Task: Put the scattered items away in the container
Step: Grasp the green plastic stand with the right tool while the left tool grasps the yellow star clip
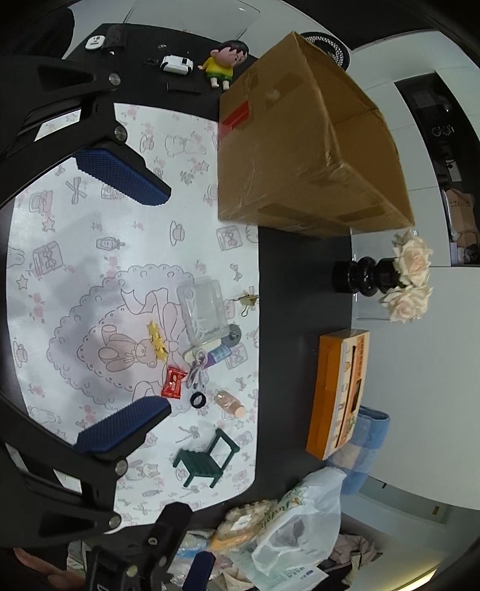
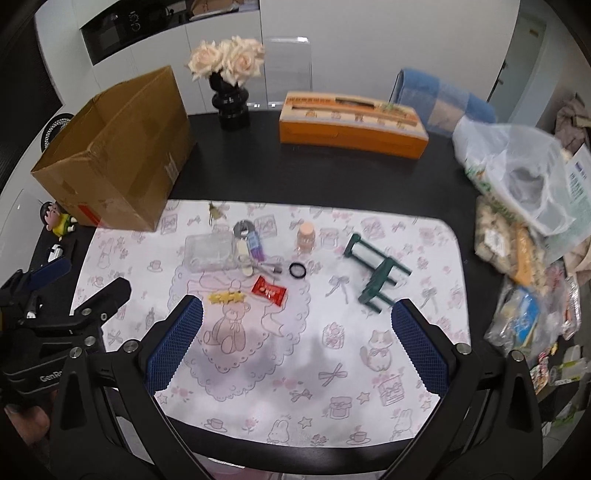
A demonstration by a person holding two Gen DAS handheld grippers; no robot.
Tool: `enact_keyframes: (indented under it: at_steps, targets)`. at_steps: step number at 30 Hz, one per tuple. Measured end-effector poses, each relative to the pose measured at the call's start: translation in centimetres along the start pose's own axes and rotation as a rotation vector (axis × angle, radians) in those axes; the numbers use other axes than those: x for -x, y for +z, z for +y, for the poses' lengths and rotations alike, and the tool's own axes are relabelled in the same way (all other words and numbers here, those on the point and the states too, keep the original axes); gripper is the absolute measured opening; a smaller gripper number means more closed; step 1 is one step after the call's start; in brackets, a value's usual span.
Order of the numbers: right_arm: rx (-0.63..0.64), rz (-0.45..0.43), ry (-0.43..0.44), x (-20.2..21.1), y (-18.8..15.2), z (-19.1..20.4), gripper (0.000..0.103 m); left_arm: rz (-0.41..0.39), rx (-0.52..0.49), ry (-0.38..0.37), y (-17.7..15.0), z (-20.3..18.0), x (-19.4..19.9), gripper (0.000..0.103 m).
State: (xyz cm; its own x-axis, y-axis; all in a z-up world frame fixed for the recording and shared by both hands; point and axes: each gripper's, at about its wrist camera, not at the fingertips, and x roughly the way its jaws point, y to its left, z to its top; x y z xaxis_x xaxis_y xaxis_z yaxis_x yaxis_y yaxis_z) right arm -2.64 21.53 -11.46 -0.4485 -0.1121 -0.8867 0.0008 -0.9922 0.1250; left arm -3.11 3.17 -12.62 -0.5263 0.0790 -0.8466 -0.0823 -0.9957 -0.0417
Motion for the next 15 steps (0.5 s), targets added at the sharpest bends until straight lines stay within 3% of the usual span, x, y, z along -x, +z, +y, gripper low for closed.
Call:
enact_keyframes:
  at_steps: [4,8,15]
  targets:
    - [-0.007,0.013,-0.01,-2.9,-0.6,-1.9,0.103,0.012,-0.028,0.005,-0.8,-1.0,-3.0,0.103]
    - [-0.047,0.091,-0.038,-5.1,-1.4,-4.4,0.103,0.03,-0.047,-0.013,-1.5,-1.8,-6.1,0.103]
    - [0.011,0.044,-0.153,-7.9,-1.1,-7.1,0.098,0.062,-0.082,-0.043,-2.6,-3.2,-11.4,0.103]
